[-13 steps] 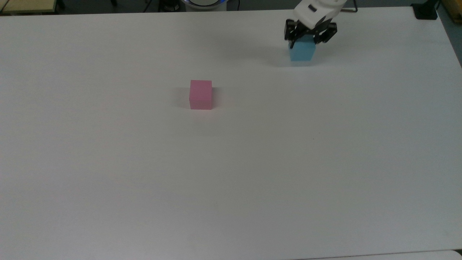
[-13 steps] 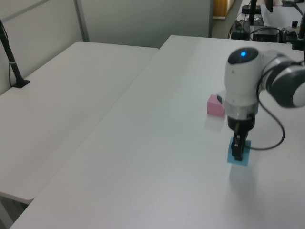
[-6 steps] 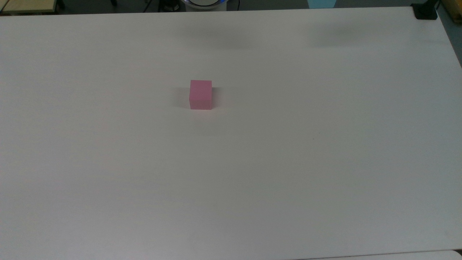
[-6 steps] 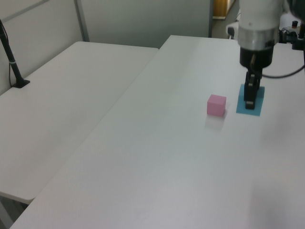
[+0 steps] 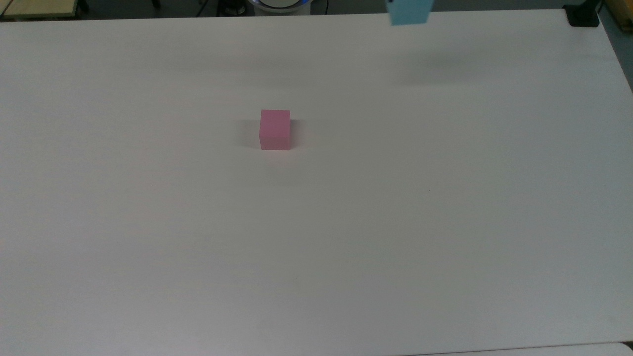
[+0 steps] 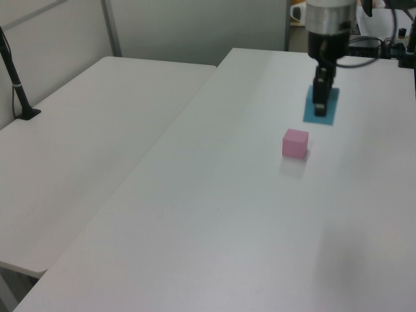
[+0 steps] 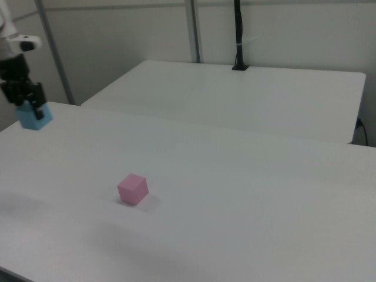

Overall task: Put blue cube on pink cube
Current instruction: 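Lift the blue cube and carry it above the pink cube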

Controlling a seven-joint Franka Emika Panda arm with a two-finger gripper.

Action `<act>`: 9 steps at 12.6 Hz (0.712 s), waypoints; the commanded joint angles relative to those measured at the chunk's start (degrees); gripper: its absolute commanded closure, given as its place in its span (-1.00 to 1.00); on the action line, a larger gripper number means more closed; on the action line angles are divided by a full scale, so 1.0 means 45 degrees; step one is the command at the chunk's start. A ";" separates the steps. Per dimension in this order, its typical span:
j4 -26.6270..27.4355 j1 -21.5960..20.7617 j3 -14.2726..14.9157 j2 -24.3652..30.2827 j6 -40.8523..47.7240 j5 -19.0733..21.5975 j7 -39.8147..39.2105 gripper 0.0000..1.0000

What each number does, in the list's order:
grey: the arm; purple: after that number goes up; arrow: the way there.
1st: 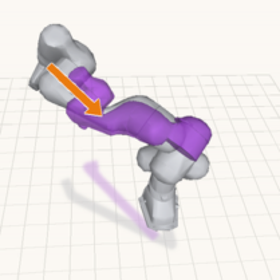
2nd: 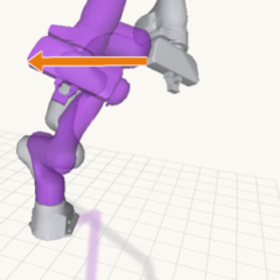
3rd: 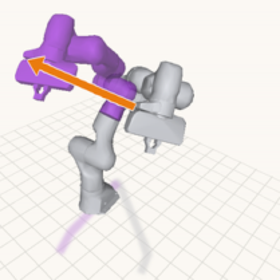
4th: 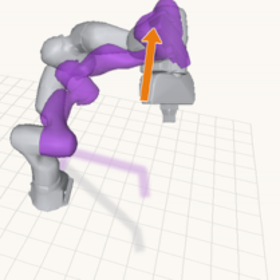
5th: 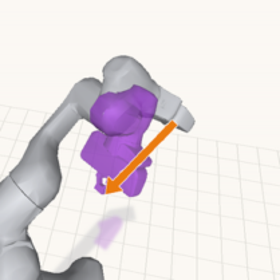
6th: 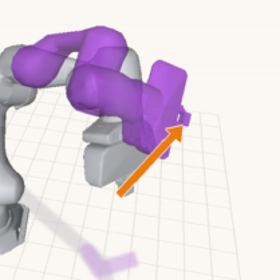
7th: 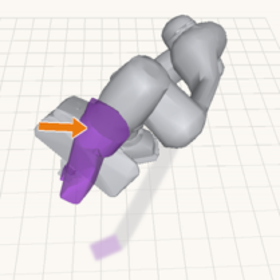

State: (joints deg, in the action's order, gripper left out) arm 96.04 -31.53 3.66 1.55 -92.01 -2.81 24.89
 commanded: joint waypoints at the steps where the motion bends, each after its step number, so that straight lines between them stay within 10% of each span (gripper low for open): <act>1: -0.0600 0.1319 0.1737 -0.0480 0.0193 0.0523 -0.3059 0.69; 4: -0.0600 0.1498 0.3614 -0.0734 -0.0490 0.0585 -0.4569 0.69; 9: -0.0386 0.1771 0.3796 -0.1279 -0.1076 0.0429 -0.5023 0.67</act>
State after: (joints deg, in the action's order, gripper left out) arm 94.66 -23.44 20.65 -2.31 -95.34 -1.28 3.34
